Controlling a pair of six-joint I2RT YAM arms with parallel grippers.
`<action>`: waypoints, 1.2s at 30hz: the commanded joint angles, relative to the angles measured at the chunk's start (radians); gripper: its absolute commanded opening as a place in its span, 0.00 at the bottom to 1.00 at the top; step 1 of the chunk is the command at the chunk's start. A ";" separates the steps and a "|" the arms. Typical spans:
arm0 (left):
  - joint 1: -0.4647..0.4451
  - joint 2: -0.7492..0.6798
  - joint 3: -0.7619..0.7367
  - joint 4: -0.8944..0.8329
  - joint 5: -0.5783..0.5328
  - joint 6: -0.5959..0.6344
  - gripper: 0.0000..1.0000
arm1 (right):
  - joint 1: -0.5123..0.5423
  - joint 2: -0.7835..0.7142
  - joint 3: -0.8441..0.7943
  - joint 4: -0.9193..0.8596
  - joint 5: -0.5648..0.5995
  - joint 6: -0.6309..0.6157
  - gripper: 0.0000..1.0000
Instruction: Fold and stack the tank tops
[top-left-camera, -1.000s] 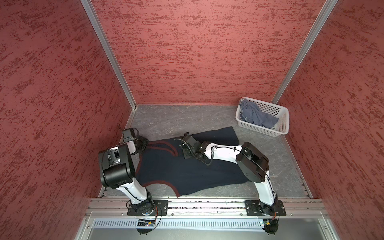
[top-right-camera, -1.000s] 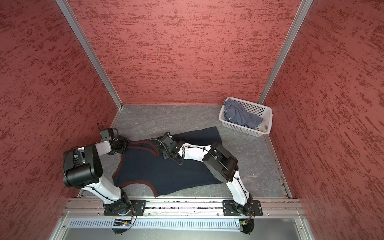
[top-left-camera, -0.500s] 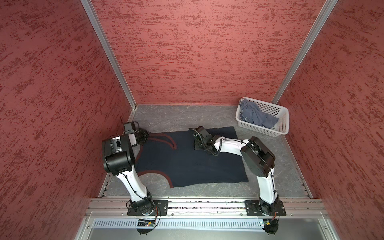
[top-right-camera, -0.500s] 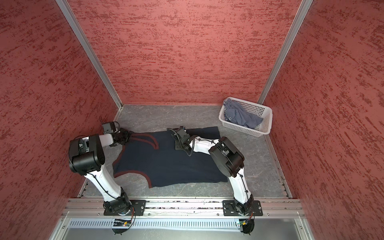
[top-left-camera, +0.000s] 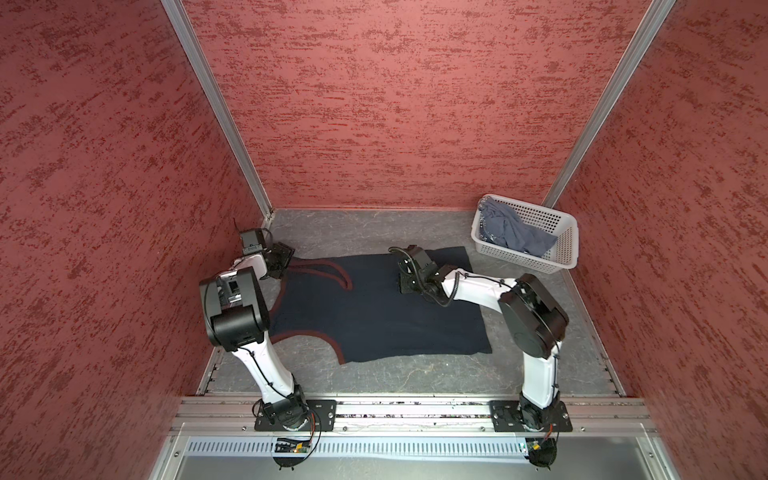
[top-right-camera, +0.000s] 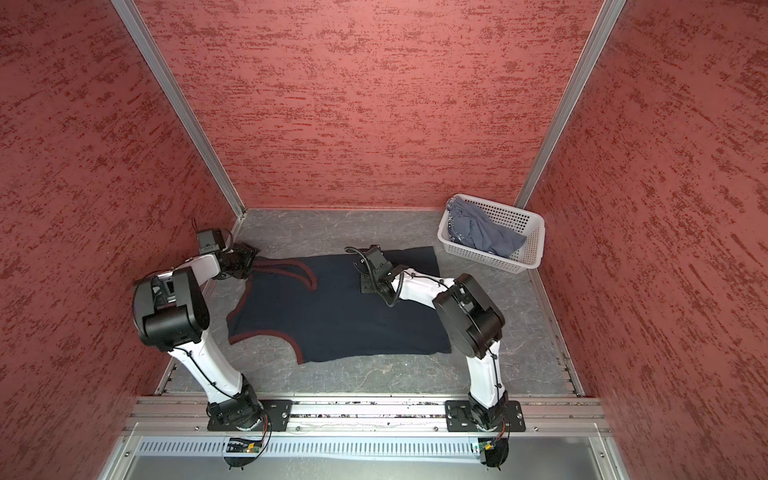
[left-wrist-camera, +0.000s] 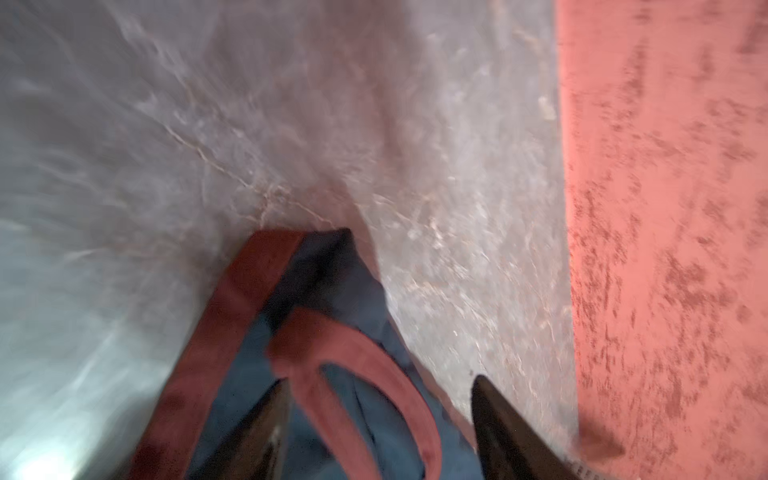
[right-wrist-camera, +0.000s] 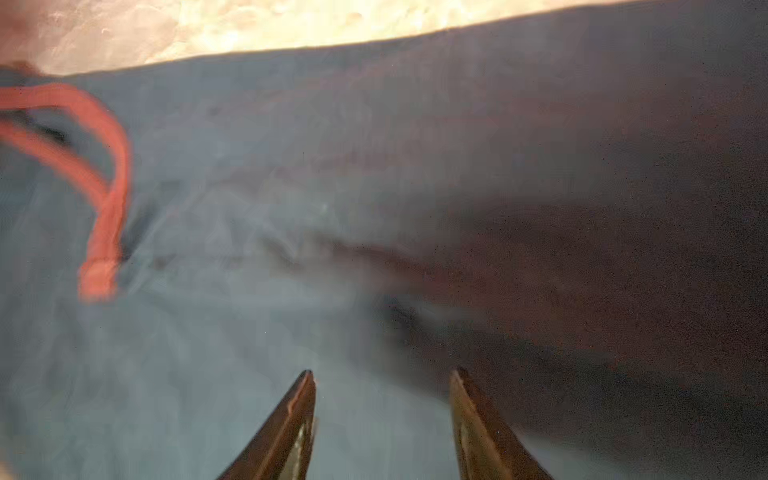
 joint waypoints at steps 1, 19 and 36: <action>-0.002 -0.102 -0.024 -0.072 -0.031 0.028 0.75 | 0.006 -0.131 -0.085 -0.012 0.006 0.006 0.56; -0.462 -0.768 -0.492 -0.426 -0.128 0.103 0.72 | -0.026 -0.686 -0.475 -0.492 0.149 0.339 0.55; -1.049 -0.997 -0.807 -0.471 -0.292 -0.328 0.57 | -0.119 -0.959 -0.778 -0.487 0.150 0.551 0.50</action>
